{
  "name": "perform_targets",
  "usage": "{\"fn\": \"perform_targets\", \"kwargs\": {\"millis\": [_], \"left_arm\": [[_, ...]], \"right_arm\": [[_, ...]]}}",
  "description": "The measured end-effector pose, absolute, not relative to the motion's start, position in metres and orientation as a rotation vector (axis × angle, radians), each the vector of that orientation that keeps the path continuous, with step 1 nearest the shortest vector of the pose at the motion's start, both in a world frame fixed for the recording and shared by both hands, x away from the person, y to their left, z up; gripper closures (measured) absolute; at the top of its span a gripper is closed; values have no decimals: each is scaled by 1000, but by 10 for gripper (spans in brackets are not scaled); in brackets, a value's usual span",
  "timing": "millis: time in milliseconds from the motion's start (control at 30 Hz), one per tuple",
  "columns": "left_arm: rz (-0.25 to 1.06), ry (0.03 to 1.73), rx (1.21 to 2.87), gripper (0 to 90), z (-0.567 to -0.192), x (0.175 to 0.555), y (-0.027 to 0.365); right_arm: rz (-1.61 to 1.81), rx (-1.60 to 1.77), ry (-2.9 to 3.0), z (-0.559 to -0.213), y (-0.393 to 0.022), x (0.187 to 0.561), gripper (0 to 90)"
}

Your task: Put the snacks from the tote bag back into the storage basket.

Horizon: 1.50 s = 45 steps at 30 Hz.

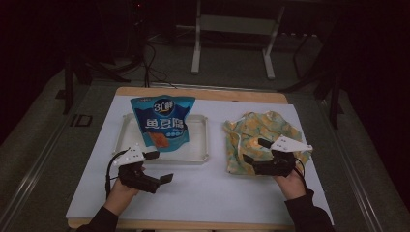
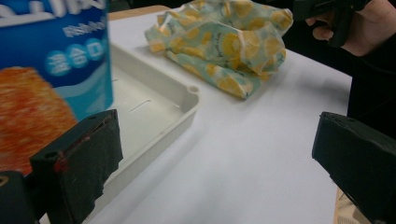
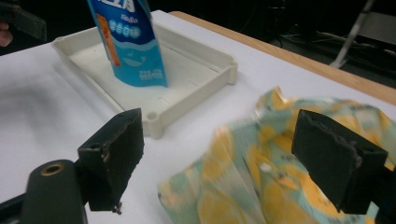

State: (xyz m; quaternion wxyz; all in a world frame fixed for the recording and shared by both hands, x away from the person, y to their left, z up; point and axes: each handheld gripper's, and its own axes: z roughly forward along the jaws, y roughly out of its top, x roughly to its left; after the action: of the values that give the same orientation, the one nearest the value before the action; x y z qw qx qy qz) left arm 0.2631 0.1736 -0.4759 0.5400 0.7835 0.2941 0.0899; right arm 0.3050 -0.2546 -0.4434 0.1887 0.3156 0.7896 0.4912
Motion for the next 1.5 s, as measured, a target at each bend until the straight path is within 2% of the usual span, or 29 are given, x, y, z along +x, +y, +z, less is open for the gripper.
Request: {"fn": "perform_targets", "kwargs": {"millis": [767,1500], "left_arm": [[192,645,1904,22,-494,258,125],[252,626,1981,22,-509,250,126]], "right_arm": [[1318,1029,2061,-470,-324,263,167],[1301,1090,1976,-483,-336,264,161]]}}
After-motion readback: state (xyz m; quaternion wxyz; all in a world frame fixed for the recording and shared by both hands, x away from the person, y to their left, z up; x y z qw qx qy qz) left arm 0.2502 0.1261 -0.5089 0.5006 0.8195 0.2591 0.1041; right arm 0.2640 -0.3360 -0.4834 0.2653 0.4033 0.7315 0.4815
